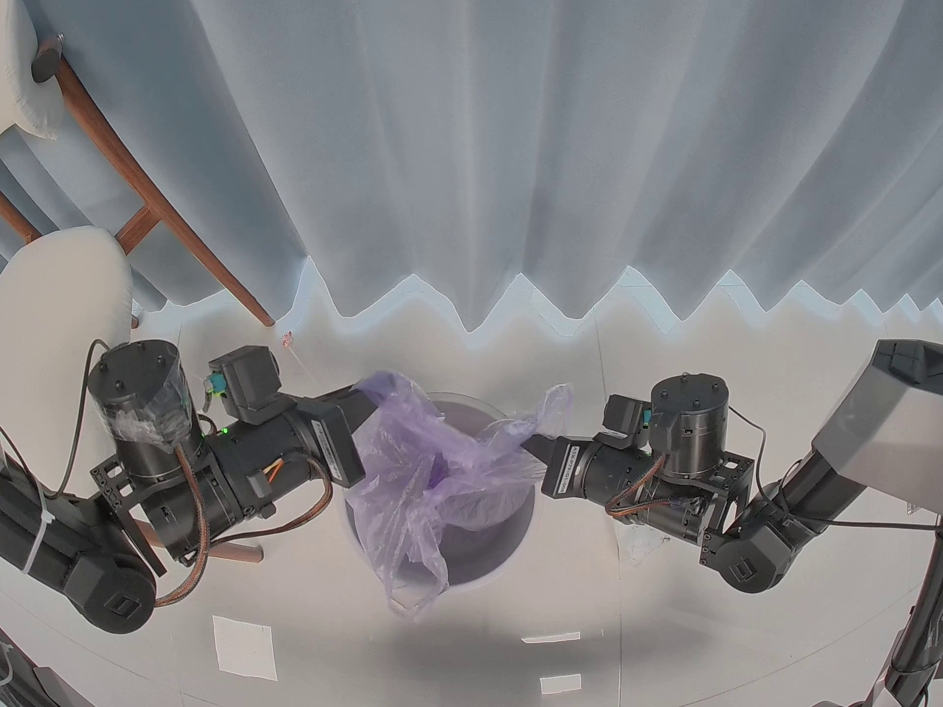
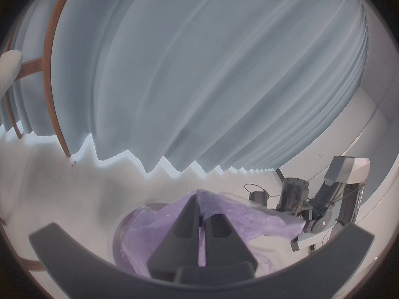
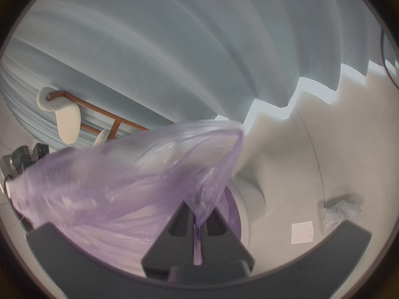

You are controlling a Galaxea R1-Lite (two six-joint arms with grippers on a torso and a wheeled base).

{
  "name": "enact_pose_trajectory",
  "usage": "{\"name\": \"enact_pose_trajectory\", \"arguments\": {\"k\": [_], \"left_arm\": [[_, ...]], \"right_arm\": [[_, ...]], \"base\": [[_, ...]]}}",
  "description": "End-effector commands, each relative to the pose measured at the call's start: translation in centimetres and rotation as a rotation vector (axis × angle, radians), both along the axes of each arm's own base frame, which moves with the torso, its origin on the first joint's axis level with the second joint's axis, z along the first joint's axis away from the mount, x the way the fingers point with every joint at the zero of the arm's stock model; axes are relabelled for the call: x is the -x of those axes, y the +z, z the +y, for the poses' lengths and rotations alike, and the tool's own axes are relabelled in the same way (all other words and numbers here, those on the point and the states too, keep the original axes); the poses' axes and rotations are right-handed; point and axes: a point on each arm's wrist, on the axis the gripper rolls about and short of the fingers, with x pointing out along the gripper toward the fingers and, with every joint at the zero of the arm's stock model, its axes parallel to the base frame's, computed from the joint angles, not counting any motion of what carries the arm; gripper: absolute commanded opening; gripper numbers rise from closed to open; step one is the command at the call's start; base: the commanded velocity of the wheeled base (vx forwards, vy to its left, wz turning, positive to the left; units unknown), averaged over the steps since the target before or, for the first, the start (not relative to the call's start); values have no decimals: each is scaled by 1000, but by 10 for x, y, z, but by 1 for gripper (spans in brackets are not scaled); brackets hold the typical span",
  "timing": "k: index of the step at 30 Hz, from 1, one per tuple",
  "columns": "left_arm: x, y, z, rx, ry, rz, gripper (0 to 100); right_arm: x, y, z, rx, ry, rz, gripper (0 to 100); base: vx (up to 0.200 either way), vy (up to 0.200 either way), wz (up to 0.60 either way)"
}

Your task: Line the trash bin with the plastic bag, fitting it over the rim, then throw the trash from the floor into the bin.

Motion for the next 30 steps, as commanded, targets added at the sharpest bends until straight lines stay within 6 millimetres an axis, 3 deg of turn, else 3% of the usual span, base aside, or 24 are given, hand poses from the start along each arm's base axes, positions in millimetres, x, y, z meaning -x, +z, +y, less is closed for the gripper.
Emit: {"name": "enact_pose_trajectory", "arguments": {"k": [1,13,19,30], "left_arm": [[8,0,3,1,-11,-1,0],[5,5,5,17,8,-13,0],[-11,16,7,85,45,-25,0],[-29,8,9,151,76,45,0]], "right_arm": [[-2,-6,2,4,-1,14,0],[0,-8,4,1,7,13,0],[-1,1,4,-39,4,-39,0],[-9,11,6,-97,-16,-63,0]], "base": [[0,0,0],[0,0,0],[0,0,0],[0,0,0]]}}
